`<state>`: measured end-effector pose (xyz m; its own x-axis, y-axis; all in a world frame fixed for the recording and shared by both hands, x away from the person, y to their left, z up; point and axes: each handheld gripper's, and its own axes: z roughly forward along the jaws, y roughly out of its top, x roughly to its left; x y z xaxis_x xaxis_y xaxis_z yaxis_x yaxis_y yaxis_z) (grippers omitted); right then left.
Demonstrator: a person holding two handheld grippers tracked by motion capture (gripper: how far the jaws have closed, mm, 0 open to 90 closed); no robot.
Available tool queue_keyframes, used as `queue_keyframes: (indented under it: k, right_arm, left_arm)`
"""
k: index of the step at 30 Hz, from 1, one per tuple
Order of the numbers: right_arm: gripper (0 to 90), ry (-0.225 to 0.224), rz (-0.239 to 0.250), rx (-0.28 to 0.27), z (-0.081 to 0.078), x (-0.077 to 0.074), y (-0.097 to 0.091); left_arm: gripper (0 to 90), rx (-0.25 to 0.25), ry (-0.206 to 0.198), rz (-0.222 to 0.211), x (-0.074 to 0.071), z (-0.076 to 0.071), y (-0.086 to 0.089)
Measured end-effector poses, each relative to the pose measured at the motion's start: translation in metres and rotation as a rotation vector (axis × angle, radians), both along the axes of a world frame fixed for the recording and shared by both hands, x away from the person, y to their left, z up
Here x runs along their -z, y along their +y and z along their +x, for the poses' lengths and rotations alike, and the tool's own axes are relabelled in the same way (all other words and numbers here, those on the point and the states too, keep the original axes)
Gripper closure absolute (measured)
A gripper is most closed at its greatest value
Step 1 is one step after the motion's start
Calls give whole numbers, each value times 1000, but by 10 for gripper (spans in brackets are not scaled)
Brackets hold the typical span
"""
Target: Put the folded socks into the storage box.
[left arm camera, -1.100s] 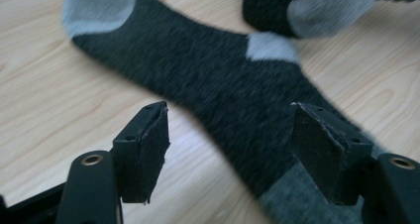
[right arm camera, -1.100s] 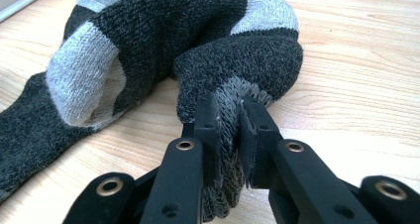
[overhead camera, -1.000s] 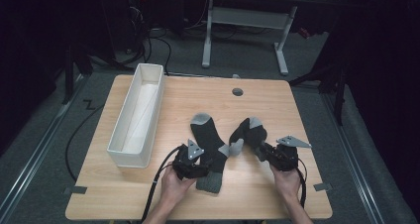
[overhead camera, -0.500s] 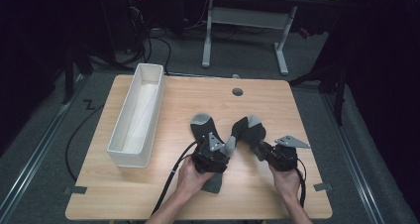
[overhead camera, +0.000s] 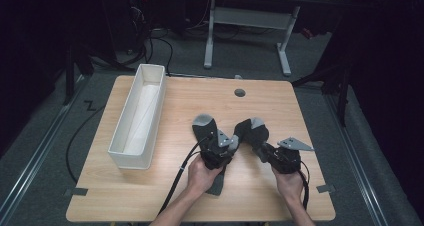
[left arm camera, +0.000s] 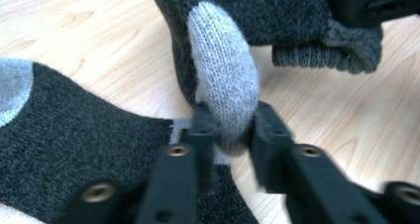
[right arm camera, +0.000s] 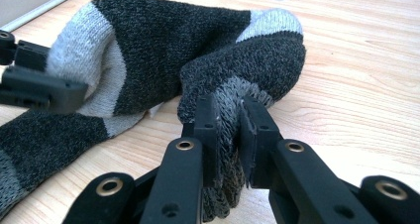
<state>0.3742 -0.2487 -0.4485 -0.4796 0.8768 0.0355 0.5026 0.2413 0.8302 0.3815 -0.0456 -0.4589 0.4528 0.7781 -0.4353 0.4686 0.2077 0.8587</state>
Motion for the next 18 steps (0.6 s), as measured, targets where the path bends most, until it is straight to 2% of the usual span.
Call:
queue_keyframes:
  k: [4, 6, 8, 10, 13, 18]
  right_arm:
    - [794, -12, 3, 5, -3, -2, -2]
    - [793, -18, 8, 3, -7, -4, -4]
    - [793, -21, 7, 2, -8, -5, -4]
    - [793, -23, 10, -8, -14, -7, -3]
    - [792, -29, 5, -21, -18, -7, 0]
    - [791, -23, 9, -56, -29, -3, 8]
  left_arm:
    - [814, 10, -23, -12, -11, -2, 4]
    - [818, 11, -47, -19, -23, -3, 8]
    - [818, 8, -51, -20, -27, -2, 10]
    - [818, -3, -64, -21, -36, 0, 18]
    - [819, -20, -68, -31, -42, 3, 26]
    - [821, -52, -85, -21, -52, 8, 40]
